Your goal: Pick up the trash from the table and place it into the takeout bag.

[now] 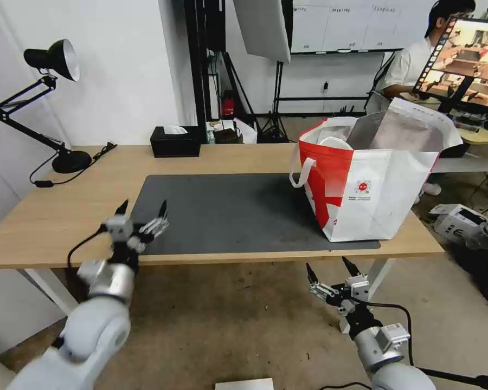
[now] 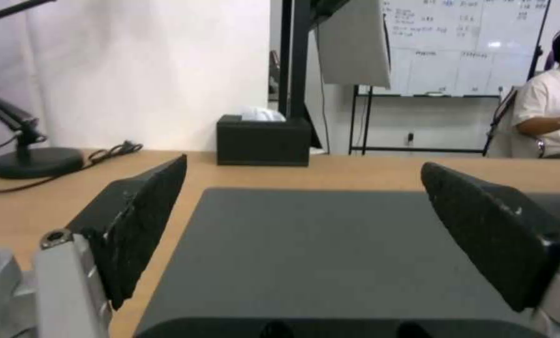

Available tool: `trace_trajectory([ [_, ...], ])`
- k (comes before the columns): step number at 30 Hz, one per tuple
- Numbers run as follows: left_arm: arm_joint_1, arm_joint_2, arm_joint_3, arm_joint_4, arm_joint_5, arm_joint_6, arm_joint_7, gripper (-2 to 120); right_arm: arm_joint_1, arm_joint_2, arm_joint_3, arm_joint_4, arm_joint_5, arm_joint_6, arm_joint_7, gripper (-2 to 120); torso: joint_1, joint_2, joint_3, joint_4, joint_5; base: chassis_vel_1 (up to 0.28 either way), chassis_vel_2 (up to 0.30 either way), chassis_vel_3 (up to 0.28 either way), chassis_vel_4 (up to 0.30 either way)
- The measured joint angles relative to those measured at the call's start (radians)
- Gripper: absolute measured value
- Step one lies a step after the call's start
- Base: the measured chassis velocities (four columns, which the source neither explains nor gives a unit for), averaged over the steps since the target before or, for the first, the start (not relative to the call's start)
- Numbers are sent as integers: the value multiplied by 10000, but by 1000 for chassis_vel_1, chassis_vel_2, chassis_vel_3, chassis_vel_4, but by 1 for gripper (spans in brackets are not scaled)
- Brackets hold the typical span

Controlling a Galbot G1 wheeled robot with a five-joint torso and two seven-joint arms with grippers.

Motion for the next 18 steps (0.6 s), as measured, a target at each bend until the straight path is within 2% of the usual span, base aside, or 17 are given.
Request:
trace_trajectory([
  [2,284,-145,-149,-36,126,-145,202,100,0,0,-1,0,0,0,0,100,0,-1,0,1,1,0,0,0,0],
  [4,1048,-650,-494,-131,661,-682,701,100,0,0,0,0,0,0,0,100,0,-1,0,0,1,0,0,0,0],
  [6,1262,-785,-565,-146,822,-828,811,100,0,0,0,0,0,0,0,100,0,0,0,1,1,0,0,0,0],
  [8,1829,-1152,-724,-148,1187,-1367,1105,100,0,0,0,0,0,0,0,100,0,0,0,1,1,0,0,0,0],
  [12,2374,-1436,-868,-136,1427,-1717,1391,100,0,0,0,0,0,0,0,100,0,0,1,0,2,0,0,0,0],
  [18,2877,-1727,-893,-19,1786,-1876,1515,100,0,0,0,0,0,0,0,100,0,0,1,0,2,0,0,0,0],
])
